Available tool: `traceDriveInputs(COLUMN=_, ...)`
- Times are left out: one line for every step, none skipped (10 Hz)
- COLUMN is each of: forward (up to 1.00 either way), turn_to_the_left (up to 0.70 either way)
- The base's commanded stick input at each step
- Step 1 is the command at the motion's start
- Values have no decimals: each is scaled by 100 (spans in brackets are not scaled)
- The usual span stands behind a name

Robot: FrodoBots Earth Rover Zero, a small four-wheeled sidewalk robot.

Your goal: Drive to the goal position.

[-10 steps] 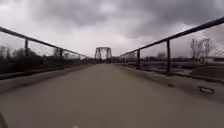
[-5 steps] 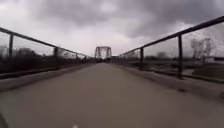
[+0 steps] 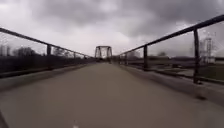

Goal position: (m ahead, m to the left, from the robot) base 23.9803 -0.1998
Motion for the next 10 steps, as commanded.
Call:
traceDriveInputs(forward=100, turn_to_the_left=0)
traceDriveInputs(forward=100, turn_to_the_left=0)
traceDriveInputs(forward=100, turn_to_the_left=0)
traceDriveInputs(forward=100, turn_to_the_left=0)
traceDriveInputs(forward=100, turn_to_the_left=0)
traceDriveInputs(forward=100, turn_to_the_left=0)
traceDriveInputs(forward=100, turn_to_the_left=0)
traceDriveInputs(forward=100, turn_to_the_left=0)
traceDriveInputs(forward=100, turn_to_the_left=0)
traceDriveInputs(forward=100, turn_to_the_left=0)
